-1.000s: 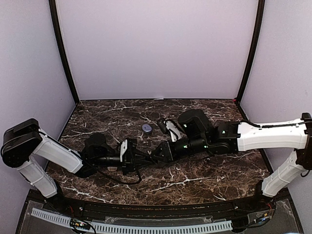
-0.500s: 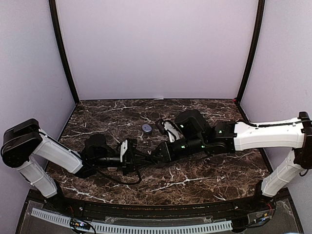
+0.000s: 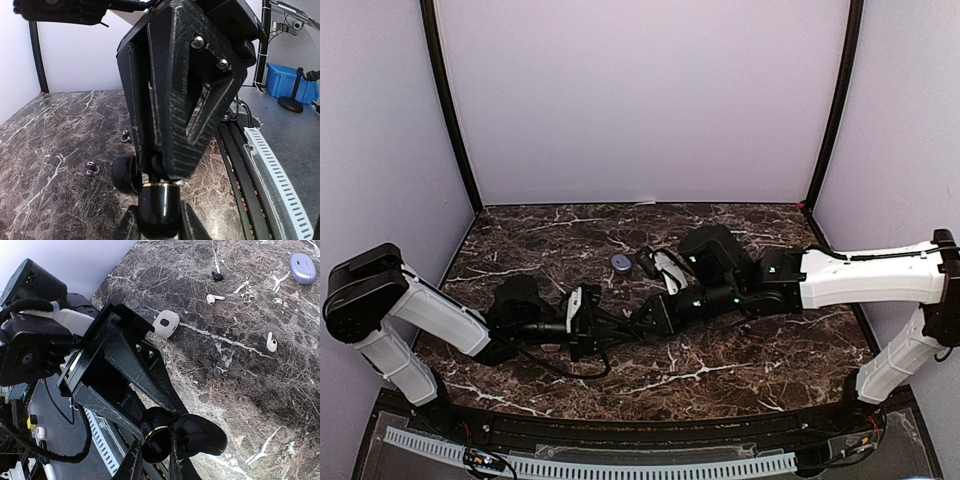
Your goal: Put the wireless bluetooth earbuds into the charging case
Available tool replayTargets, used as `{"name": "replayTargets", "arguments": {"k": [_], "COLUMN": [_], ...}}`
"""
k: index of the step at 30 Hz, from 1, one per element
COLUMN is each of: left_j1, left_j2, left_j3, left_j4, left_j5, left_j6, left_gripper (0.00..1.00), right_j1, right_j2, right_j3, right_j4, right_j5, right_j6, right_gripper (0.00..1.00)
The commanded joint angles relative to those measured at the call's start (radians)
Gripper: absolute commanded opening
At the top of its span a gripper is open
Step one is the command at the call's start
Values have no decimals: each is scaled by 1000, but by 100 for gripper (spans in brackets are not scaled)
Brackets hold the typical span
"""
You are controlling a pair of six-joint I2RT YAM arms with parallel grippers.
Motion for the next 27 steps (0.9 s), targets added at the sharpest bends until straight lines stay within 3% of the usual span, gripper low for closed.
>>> {"name": "replayTargets", "arguments": {"k": [1, 15, 27], "left_j1": [-6, -5, -4], "left_j2": [2, 40, 53], "left_j3": [-1, 23, 53], "left_j4": [91, 137, 149], "left_j5": [95, 205, 347], "left_j6": [-37, -123, -205], "left_gripper": [0, 0, 0], "right_j1": [-8, -6, 23], "right_j2": [-7, -47, -131], "right_j3": [5, -29, -116], "right_j4": [12, -16, 74], "right_j5": [-21, -13, 8], "right_j6": [-67, -178, -420], "right_gripper": [17, 15, 16]}}
